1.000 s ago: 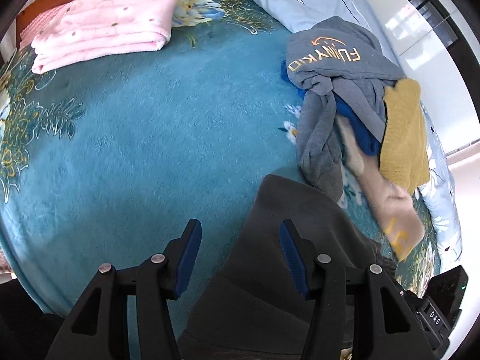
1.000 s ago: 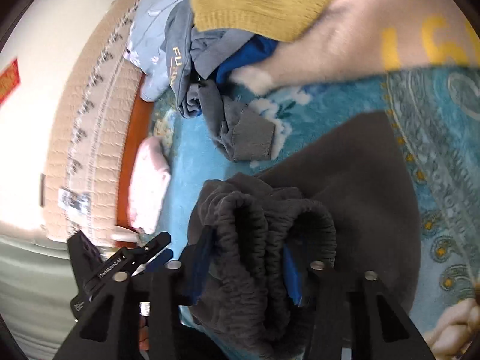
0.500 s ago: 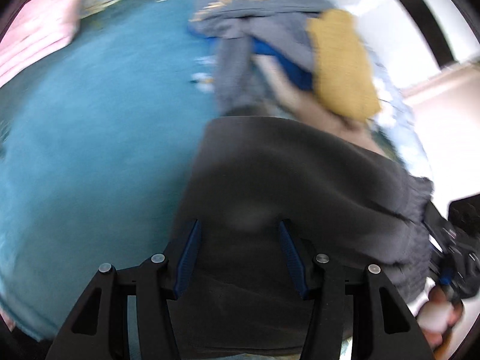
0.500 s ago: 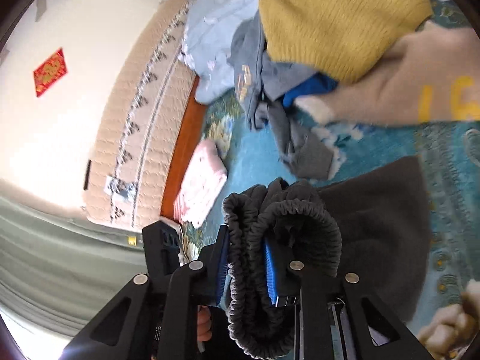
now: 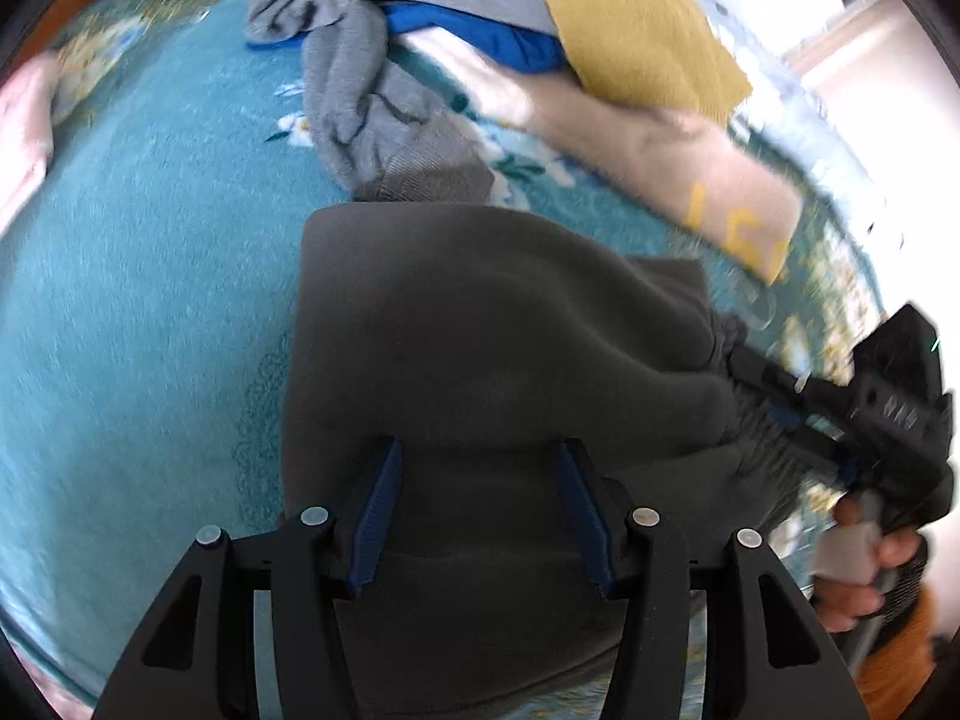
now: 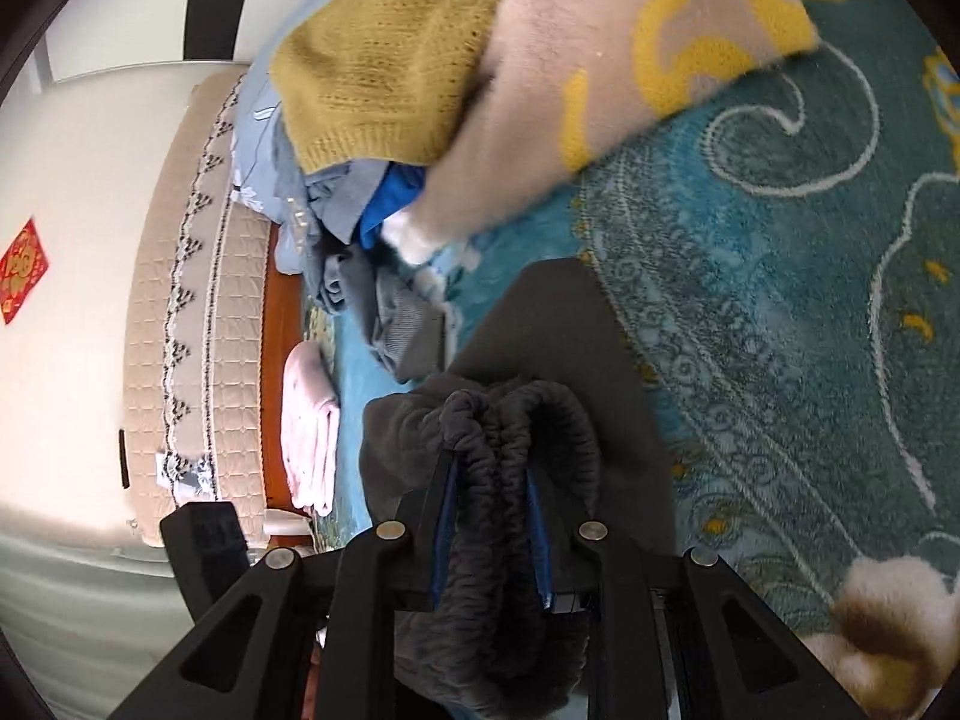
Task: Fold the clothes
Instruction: 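Fold the waistband with the left gripper over onto the folded cuffs, then grasp the folded bundle with the right gripper while the left gripper holds it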
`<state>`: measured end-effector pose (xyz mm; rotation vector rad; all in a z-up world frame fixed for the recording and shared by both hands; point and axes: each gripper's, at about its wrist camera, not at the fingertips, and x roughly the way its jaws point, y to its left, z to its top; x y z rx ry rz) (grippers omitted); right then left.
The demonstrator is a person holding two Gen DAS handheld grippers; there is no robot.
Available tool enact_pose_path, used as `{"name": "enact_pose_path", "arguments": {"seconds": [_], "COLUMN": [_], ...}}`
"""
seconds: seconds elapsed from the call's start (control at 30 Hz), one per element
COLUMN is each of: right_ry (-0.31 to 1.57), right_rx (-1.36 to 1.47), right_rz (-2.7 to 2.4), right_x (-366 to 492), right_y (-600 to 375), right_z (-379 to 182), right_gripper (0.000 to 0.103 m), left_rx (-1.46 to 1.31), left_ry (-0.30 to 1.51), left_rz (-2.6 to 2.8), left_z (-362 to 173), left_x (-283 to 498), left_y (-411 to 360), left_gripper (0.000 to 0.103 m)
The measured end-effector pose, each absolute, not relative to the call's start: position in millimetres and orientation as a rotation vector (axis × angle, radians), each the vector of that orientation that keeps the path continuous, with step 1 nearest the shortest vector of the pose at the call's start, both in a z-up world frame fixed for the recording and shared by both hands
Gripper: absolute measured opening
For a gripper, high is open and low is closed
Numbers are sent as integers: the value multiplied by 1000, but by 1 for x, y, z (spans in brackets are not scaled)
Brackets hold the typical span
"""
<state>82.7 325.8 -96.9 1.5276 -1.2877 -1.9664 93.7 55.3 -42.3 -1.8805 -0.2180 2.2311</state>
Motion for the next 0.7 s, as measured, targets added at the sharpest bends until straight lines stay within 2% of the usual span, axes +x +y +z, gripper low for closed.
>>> {"name": "enact_pose_path", "arguments": {"seconds": [0.07,0.13,0.23,0.3,0.4,0.47,0.57,0.67,0.7], "right_ry": [-1264,-1205,-1103,-927,-621,-513,-376,-324,-333], "right_rx": [1556,1567,1560,1550,1480,1467,1539,1631,1649], "right_rz": [-1970,-2019,-2141,-2288,-2374,-2320,-2274,-2266,-2263], "right_x": [80,82,90,98,115,126,135,140,141], "right_y": [326,331,342,339,302,271,242,239,242], "right_z": [-93,-76,-45,-12,23,24,6,-19,-26], "right_gripper": [29,29,29,29,29,30,30,28,24], "left_rx": [-1871,-1845,-1779,-1742,-1742,-1743,-1777,-1843,-1859], "left_ry": [-143,-192,-457,-573,-596,-609,-537,-470,-462], "left_rz": [2237,2238,2237,2256,2270,2278,2260,2217,2206], "left_z": [-42,-39,-26,-18,-11,-7,-9,-11,-13], "left_x": [95,95,99,103,111,117,117,124,125], "left_y": [63,59,32,19,12,7,17,23,24], "left_gripper": [60,60,60,60,60,60,60,60,60]}}
